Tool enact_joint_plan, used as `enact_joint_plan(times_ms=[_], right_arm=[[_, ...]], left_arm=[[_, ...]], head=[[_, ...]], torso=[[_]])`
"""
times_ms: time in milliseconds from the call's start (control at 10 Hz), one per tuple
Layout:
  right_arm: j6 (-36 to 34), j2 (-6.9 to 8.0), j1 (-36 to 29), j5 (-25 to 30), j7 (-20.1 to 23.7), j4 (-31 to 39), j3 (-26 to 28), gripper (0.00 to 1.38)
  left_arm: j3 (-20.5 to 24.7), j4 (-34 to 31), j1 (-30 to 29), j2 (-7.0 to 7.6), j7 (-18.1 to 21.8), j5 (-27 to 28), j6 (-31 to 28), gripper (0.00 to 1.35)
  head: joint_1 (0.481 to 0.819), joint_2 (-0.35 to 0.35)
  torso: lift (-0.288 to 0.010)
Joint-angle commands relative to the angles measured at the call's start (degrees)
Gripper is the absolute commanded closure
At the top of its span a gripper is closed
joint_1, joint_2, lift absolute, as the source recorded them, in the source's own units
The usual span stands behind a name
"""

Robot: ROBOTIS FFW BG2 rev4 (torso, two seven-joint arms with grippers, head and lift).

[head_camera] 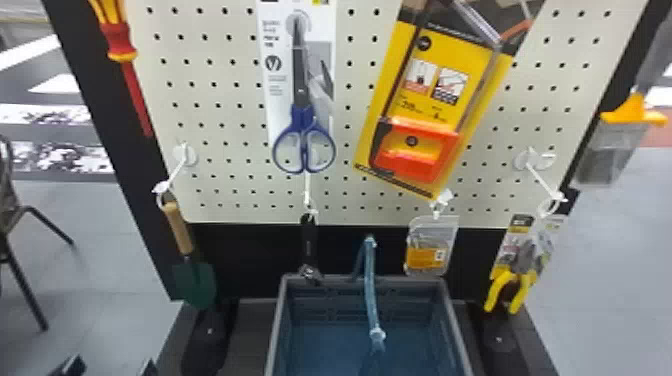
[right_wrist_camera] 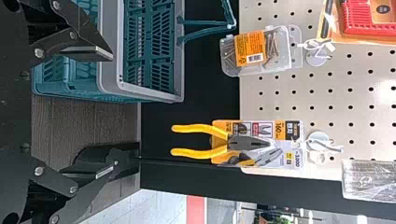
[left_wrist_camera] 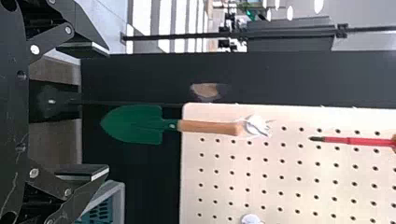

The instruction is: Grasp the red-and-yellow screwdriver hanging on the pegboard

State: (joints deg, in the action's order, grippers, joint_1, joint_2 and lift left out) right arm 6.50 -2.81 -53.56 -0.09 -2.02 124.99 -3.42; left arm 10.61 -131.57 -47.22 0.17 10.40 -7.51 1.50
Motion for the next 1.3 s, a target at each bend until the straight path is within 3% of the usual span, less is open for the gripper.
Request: enact_joint_plan(times_ms=[0,500,800,1100,1200], right_arm=[[0.0,0.0,0.0,0.0,0.0,0.1,0.0,0.43],[-0.2,0.0,0.0,0.0,0.0,0.1,0.0,0.43],[-0.4,0.0,0.5,0.2,0.0,0.0,-0.4,0.43],[-0.5,0.0,0.6,0.2,0.0,0.0,-0.7,0.43],[-0.5,0.0,0.9,0.2,0.0,0.0,-0.8,0.43]], left_arm=[[2.1,-2.5,3.1,-0.09,2.1,0.8,-3.3,0.4],[9.0,-14.2,16.7,0.27,13.5,3.5,-21.1,0.4],[9.7,-18.3,27.1,3.25,21.9,6.5,-30.9,0.4],[10.8,-18.3,35.0,5.89,25.1,8.0,-36.1,0.4],[10.8,-18.1,37.8,8.0,25.9,7.6,-38.8,0.39]], head=[[0.549,0.0],[0.549,0.0],[0.549,0.0],[0.549,0.0],[0.549,0.0]], torso=[[-0.1],[-0.1],[-0.1],[-0.1],[-0.1]])
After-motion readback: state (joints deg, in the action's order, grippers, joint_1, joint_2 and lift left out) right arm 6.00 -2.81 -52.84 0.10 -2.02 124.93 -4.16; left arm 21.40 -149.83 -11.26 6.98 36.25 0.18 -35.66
